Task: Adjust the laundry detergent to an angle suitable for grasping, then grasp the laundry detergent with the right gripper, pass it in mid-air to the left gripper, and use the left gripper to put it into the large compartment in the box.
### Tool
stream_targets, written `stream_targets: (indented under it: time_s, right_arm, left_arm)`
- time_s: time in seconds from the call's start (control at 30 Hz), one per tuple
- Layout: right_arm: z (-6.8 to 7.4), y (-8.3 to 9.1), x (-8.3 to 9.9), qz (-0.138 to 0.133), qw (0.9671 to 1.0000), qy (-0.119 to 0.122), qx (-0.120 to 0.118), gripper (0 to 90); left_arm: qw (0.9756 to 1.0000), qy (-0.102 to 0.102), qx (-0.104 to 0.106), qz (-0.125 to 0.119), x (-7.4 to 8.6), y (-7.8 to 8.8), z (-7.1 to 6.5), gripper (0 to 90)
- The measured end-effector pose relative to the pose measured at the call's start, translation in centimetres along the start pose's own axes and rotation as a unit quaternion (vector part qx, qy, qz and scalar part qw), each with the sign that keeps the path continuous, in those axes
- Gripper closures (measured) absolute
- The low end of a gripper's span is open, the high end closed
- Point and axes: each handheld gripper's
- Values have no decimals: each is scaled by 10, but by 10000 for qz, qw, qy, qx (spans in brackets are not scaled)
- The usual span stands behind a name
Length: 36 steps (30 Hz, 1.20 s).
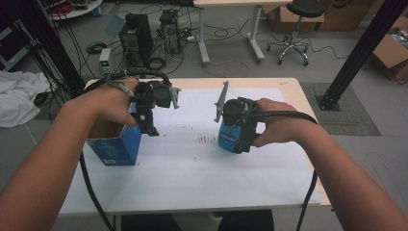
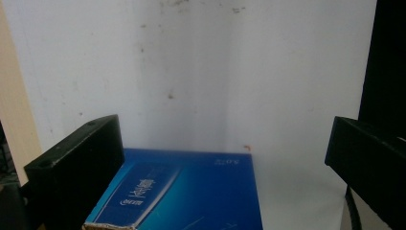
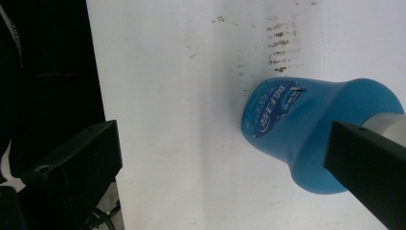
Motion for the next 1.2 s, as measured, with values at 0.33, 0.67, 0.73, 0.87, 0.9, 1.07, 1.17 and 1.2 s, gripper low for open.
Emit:
stream_targets:
  time_s: [0.33, 0.67, 0.73, 0.87, 0.9, 1.07, 1.17, 1.2]
  right_arm:
    - [-4, 1, -1, -18, 10000, 7, -12, 0]
    - [-5, -1, -7, 50, 10000, 48, -5, 0]
    - [-7, -1, -7, 71, 10000, 32, 12, 0]
    - [-8, 2, -7, 16, 10000, 33, 28, 0]
    - [-9, 2, -7, -6, 10000, 25, 23, 0]
    - [-9, 2, -5, 7, 10000, 19, 12, 0]
    - [-9, 2, -5, 25, 10000, 1, 21, 0]
    - [-9, 2, -5, 19, 10000, -6, 27, 0]
  left_arm:
    - [10000, -3, 20, 18, 0, -3, 2, 1]
    - [10000, -13, 39, 3, 3, -2, 2, 1]
    - [10000, -36, 55, 24, 3, -3, 3, 1]
    - [10000, -45, 41, 54, 4, -1, 5, 1]
    - [10000, -23, 32, 57, 4, -1, 5, 1]
    - [10000, -31, 35, 12, 3, 1, 5, 1]
    - [10000, -57, 26, 5, 1, 1, 5, 1]
    - [10000, -89, 19, -5, 0, 1, 5, 1]
Point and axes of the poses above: each handheld gripper's, and its own axes: y roughly backward along the jaws, x roughly out of its underside, z roughly to its left, and after that the axes turned 3 degrees about -z, right-handed
